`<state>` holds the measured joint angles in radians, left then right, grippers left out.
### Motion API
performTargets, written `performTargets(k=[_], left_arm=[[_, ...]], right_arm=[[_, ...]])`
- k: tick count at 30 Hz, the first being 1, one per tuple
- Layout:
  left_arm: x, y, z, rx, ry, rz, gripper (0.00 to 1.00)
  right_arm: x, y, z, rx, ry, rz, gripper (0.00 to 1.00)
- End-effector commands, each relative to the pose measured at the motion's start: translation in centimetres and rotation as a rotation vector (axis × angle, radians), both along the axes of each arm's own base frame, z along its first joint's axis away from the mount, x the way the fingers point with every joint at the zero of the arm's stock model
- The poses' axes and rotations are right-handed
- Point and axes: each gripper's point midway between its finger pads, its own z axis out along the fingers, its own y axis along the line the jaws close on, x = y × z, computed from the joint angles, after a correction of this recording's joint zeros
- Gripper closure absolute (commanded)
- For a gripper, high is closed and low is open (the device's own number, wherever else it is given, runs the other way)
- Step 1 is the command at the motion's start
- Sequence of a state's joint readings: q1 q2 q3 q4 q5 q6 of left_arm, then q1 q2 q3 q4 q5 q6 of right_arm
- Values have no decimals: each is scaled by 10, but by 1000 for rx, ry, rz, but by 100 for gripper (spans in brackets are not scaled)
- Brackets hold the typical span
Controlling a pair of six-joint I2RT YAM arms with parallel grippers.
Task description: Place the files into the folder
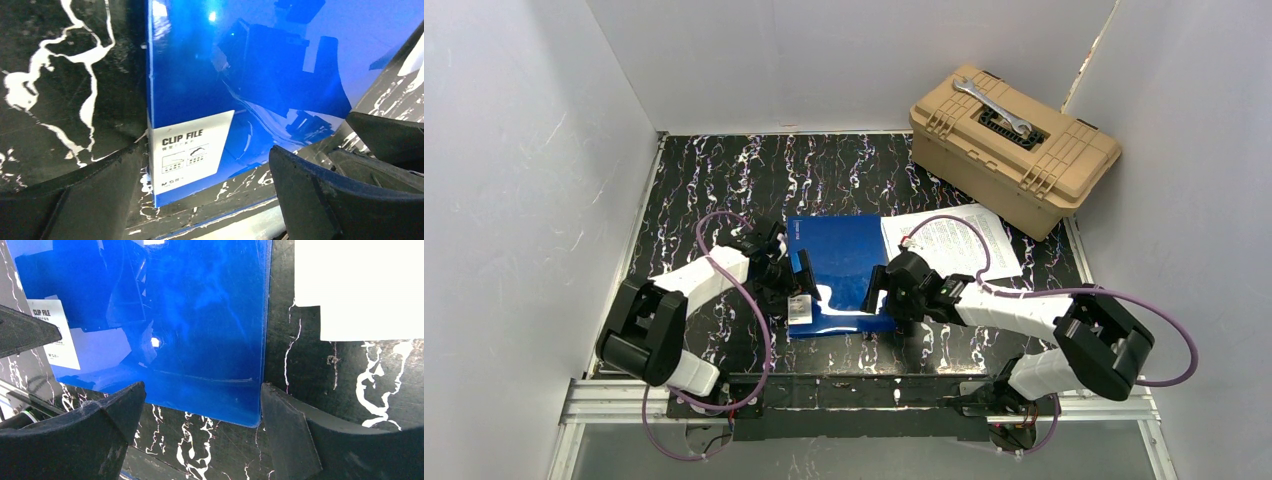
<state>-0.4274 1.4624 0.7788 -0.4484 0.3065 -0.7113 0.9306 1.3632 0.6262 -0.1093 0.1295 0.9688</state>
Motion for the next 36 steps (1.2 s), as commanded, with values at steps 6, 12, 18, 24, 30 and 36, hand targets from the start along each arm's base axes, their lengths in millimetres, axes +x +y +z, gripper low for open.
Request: performTargets(k=[6, 12, 18, 24, 30, 36], left_arm=[[-25, 29, 19, 87, -32, 26, 2], [-51, 34, 17, 48, -14, 49, 2], [-49, 37, 14, -32, -46, 100, 11], [-40, 34, 9, -155, -55, 156, 26], [-38, 38, -1, -162, -38, 176, 46], [-37, 49, -9, -119, -20, 219, 54]], right_arm=[[4, -28, 5, -149, -26, 40, 3], [4, -30, 23, -146, -57, 67, 3], [-2, -22, 38, -84, -74, 133, 4], [-9, -20, 47, -45, -80, 168, 5], [-12, -21, 54, -15, -91, 169, 6], [-15, -19, 54, 6, -86, 172, 6]])
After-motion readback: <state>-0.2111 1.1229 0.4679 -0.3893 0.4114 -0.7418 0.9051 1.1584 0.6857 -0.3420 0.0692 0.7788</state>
